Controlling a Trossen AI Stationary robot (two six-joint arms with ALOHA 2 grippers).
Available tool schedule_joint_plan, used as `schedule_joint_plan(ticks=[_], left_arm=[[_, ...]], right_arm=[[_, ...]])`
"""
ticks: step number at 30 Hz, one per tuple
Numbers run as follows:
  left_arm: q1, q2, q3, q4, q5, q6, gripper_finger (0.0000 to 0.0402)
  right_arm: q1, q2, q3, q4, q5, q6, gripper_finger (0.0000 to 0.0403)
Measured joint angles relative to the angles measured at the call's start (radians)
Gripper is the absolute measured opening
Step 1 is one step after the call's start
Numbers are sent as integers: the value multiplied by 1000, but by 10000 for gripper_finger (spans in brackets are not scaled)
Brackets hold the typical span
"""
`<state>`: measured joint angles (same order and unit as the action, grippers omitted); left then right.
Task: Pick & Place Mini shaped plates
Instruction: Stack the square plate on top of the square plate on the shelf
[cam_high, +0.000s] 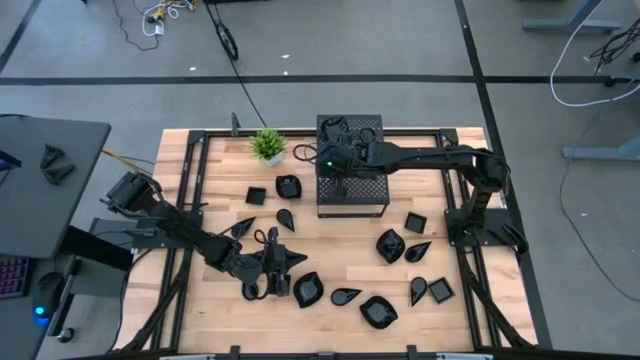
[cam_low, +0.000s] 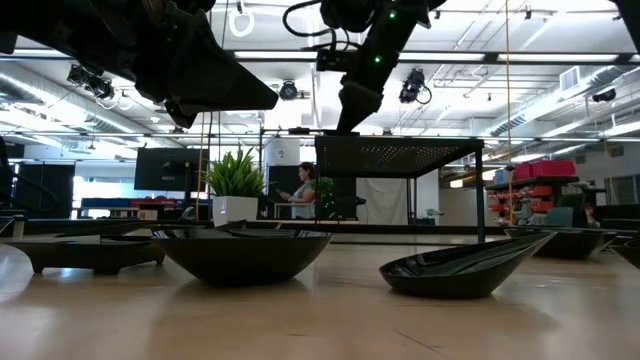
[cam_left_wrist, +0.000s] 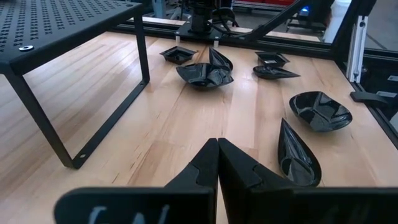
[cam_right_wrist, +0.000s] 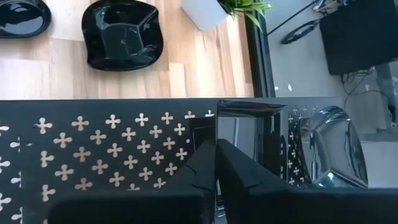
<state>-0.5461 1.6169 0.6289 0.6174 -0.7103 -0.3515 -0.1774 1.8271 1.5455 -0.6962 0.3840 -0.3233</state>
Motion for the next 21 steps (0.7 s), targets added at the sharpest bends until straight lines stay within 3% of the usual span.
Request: schedule_joint_plan(ticks=[21], left_arm=[[0, 0, 0, 0, 0, -1, 14]], right_arm=[[0, 0, 0, -28, 0, 13, 21]])
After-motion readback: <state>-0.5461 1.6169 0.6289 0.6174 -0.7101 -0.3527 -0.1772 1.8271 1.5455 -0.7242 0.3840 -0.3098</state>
